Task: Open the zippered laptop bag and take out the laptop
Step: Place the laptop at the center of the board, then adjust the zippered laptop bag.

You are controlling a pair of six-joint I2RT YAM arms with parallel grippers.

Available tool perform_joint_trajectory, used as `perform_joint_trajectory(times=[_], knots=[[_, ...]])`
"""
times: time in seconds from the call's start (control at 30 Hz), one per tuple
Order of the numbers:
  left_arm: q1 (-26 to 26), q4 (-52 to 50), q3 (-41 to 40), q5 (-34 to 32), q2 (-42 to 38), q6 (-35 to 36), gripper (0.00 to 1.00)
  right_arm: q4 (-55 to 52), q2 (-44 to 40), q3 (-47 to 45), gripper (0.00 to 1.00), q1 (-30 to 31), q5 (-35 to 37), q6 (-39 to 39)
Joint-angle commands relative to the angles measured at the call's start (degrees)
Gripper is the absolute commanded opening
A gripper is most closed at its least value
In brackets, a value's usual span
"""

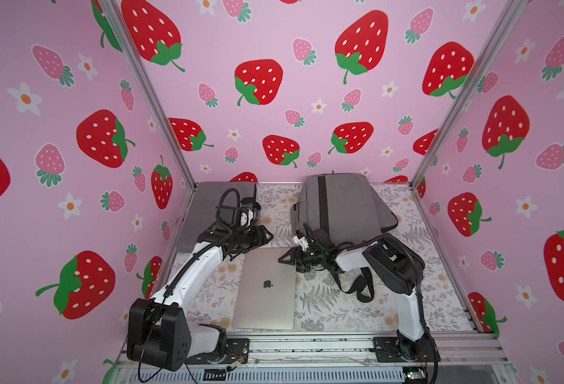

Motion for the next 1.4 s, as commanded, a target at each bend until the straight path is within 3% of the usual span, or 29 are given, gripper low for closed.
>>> perform_joint_trajectory(times=[0.0, 0.33, 0.8, 1.1, 1.37], knots=[[0.33, -0.35, 1.85, 1.25, 1.07, 0.36, 0.72, -6.08, -4.18, -1.41, 0.67, -1.14, 4.2, -3.59], [0.33, 0.82, 1.88, 2.13, 2.4, -0.5, 0.72, -17.66, -9.57, -2.38, 0.8, -3.22, 9.9, -10.21], [-1.58, 4.99, 3.99, 3.86, 8.48, -2.95, 0.72, -28.16, -21.49, -5.13, 0.85, -5.91, 15.15, -17.09], [-6.07, 8.9, 10.05, 3.35, 17.28, -5.83, 0.72, -31.14, -30.0, -7.88, 0.85, -8.42, 13.47, -19.87], [-9.7, 12.28, 17.19, 3.46, 25.91, -9.08, 0.71, -28.07, -34.81, -7.49, 0.85, -8.53, 6.05, -20.3]])
